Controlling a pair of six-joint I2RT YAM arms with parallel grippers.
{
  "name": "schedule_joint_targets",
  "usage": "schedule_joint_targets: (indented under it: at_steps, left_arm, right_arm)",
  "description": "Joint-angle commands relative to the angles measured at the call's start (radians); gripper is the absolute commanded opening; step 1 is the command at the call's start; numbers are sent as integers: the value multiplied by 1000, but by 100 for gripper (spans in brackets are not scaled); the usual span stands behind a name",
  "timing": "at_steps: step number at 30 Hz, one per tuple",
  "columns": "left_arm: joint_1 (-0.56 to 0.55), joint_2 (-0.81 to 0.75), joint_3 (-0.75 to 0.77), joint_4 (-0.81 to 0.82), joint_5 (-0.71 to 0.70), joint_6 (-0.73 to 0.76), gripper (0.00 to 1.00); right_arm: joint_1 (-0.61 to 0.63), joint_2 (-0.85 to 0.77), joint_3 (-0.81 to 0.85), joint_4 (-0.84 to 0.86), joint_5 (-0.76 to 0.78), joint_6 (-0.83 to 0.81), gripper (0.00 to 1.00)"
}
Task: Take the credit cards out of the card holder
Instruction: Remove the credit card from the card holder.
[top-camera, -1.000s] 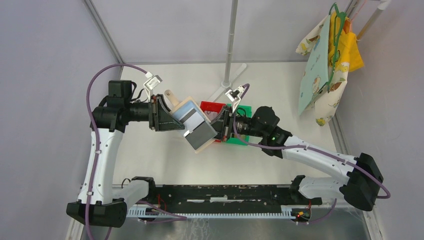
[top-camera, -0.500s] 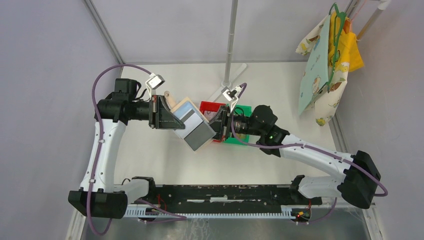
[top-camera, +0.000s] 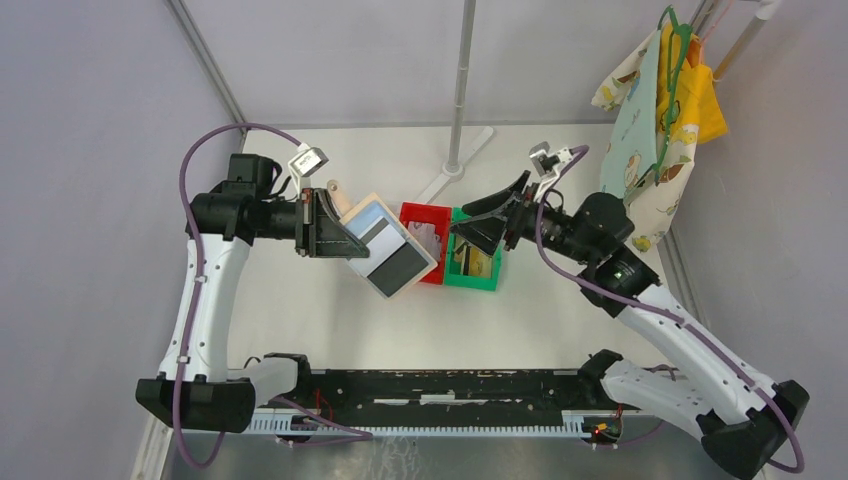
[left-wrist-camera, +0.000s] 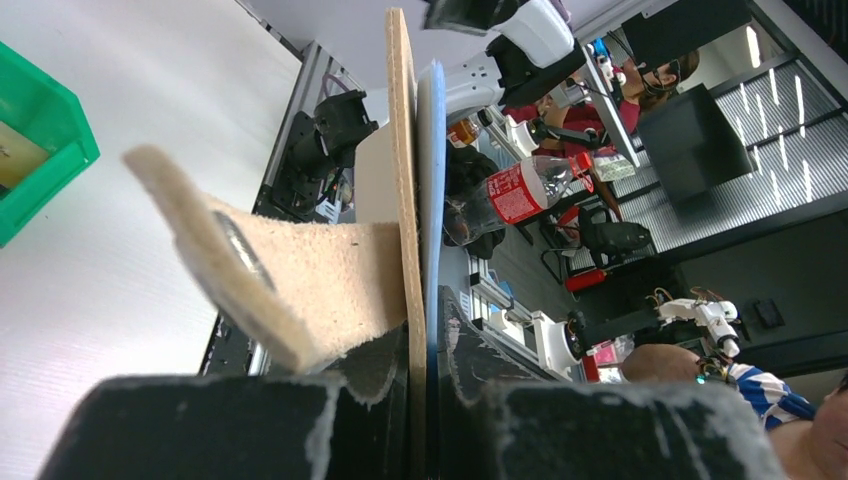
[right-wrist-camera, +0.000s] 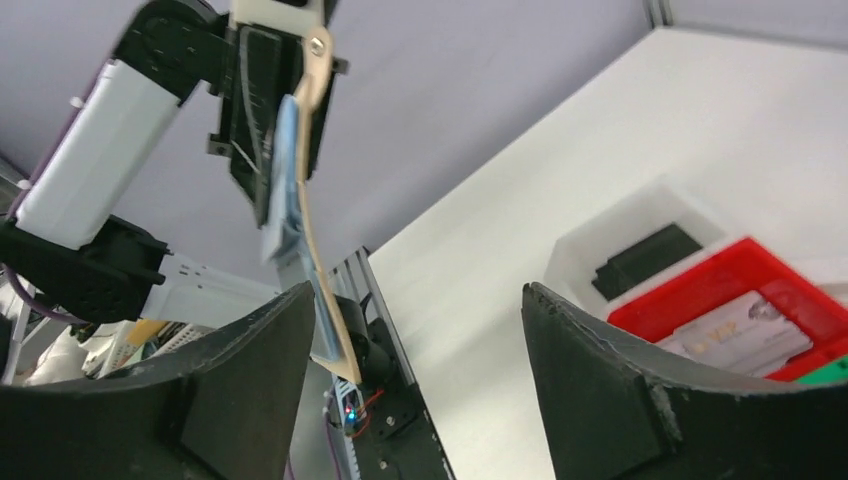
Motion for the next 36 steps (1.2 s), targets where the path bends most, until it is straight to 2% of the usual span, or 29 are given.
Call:
schedule_joint_targets:
  at_steps: [1, 6, 9, 11, 19, 26, 27, 28, 30, 31, 33, 36]
  left_arm:
    - [2, -17, 46, -3, 42, 45, 6]
    - [2, -24, 39, 0, 39, 50, 6]
    - [2, -29, 26, 1, 40, 46, 6]
    - [2, -36, 25, 1, 40, 49, 6]
    - [1, -63, 21, 5, 28, 66, 7]
    - [2, -93, 10, 9, 7, 91, 9]
    - [2, -94, 9, 10, 5, 90, 11]
    - [1, -92, 8, 9, 2, 89, 18]
    - [2, -90, 3, 7, -1, 89, 47]
    - [1, -88, 2, 7, -5, 89, 53]
    - [2, -86, 11, 6, -10, 86, 60]
    - [2, -77, 26, 5, -8, 84, 62]
  right_arm:
    - [0, -24, 80, -39, -2, -52, 84]
    - [29, 71, 68, 195, -145, 75, 93]
    - [112, 129, 122, 207, -127, 42, 93]
    - [153, 179, 166, 201, -125, 32, 89]
    - [215, 280, 200, 320, -132, 105, 69]
    - [238, 313, 218, 339, -138, 129, 27]
    - [239, 314, 219, 339, -138, 129, 22]
    - [241, 315, 220, 338, -139, 130, 17]
    - [241, 314, 220, 334, -141, 127, 7]
    - [241, 314, 220, 327, -141, 123, 3]
    - [243, 312, 219, 315, -146, 113, 0]
    - [244, 315, 217, 307, -154, 105, 0]
